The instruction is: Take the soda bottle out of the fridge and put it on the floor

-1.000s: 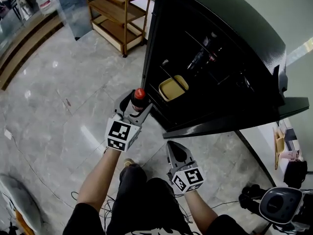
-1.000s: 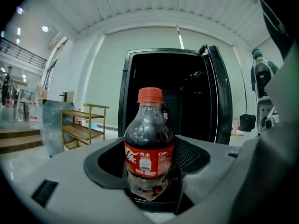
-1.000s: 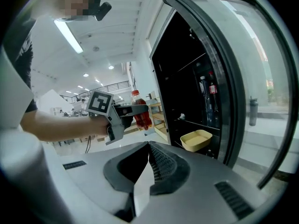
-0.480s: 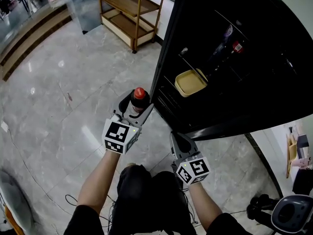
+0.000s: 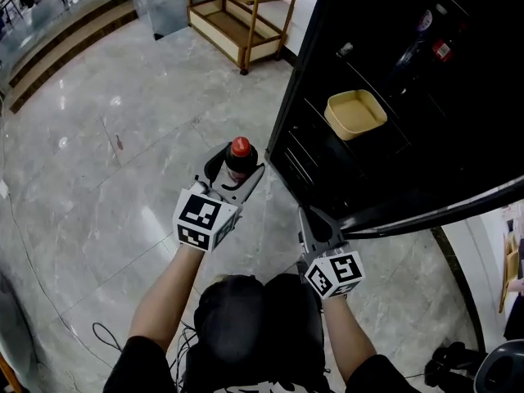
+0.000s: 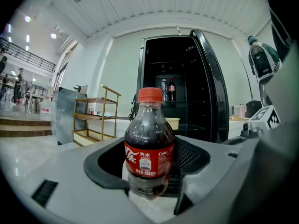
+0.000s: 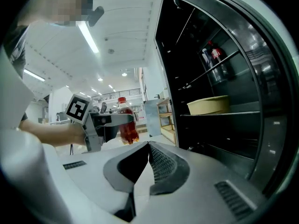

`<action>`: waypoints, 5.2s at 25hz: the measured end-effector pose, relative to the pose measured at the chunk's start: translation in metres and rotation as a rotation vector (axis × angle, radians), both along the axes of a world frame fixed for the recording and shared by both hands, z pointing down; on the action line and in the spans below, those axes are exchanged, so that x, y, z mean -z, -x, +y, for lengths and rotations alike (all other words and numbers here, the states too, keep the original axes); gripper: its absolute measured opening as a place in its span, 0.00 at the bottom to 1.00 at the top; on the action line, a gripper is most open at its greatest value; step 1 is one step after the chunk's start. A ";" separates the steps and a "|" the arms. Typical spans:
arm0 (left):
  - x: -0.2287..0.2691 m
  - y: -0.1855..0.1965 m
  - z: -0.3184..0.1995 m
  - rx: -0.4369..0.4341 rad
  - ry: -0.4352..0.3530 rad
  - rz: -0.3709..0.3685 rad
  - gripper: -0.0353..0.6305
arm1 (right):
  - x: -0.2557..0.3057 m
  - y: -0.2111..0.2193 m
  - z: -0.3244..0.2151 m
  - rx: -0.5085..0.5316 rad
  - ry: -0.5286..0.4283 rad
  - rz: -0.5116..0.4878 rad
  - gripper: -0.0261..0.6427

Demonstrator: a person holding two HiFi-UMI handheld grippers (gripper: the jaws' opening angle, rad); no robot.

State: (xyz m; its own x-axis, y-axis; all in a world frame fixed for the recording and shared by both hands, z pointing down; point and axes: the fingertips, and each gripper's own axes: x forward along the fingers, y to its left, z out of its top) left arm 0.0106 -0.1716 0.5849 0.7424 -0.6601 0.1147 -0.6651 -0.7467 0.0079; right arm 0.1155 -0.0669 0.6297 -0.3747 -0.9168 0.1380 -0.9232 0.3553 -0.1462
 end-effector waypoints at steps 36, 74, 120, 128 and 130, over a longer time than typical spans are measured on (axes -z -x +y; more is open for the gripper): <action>-0.224 0.102 0.029 0.273 0.045 -0.029 0.51 | -0.131 0.077 0.005 0.154 0.028 -0.020 0.07; -0.422 0.105 0.042 0.427 0.143 -0.056 0.51 | -0.175 0.061 -0.006 0.088 0.126 -0.085 0.07; -0.378 0.114 0.105 0.379 0.202 -0.032 0.71 | -0.158 0.087 0.005 0.157 0.110 -0.083 0.07; -0.302 0.119 0.096 0.372 0.235 0.004 0.71 | -0.093 0.082 -0.012 0.120 0.102 -0.079 0.07; -0.267 0.122 0.091 0.368 0.243 -0.009 0.71 | -0.063 0.082 -0.016 0.117 0.122 -0.084 0.07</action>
